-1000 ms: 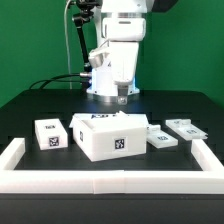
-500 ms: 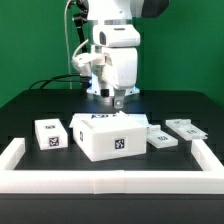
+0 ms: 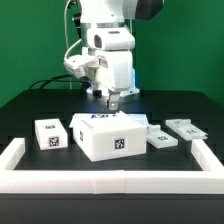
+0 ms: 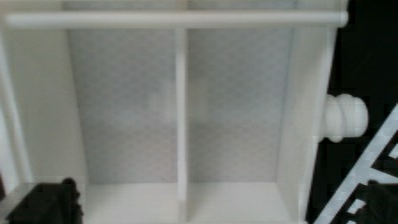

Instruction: Assemble cabinet

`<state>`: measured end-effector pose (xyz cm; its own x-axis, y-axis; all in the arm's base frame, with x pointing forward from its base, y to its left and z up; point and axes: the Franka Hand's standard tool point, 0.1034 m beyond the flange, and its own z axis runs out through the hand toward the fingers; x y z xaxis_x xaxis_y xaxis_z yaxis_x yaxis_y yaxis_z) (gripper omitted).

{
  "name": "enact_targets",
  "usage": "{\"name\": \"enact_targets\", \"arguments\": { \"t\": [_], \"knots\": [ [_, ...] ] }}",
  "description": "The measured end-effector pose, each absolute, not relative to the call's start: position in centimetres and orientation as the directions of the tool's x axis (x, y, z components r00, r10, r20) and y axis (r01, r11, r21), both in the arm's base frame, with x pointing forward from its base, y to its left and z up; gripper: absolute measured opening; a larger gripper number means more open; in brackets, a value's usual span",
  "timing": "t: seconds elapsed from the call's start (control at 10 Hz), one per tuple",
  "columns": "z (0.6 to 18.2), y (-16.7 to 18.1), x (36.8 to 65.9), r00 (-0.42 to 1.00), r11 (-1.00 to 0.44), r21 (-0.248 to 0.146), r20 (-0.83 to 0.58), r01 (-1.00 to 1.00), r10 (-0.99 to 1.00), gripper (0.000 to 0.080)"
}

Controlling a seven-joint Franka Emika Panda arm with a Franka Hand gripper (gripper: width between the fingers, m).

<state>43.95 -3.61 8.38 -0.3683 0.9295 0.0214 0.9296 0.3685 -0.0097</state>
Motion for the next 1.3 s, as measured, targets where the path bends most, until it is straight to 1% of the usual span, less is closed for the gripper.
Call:
{"name": "enact_targets", "arguments": {
  "t": [0.2,0.4,1.0,1.2,1.3],
  "knots": [
    [7.3,-3.0,42.2,-0.374,0.375,-0.027,0.033,0.927,0.927,0.0798],
    [5.7,-2.8,40.9,-0.372,0.374,-0.047,0.048,0.926,0.927,0.0798],
    [2.5,-2.9,39.2,-0.340,0.348,-0.097,0.083,0.933,0.937,0.0798],
    [2.3,-3.0,39.1,-0.341,0.348,-0.102,0.084,0.932,0.936,0.0798],
    [2.3,-3.0,39.2,-0.336,0.343,-0.103,0.081,0.934,0.938,0.0710]
  ]
}}
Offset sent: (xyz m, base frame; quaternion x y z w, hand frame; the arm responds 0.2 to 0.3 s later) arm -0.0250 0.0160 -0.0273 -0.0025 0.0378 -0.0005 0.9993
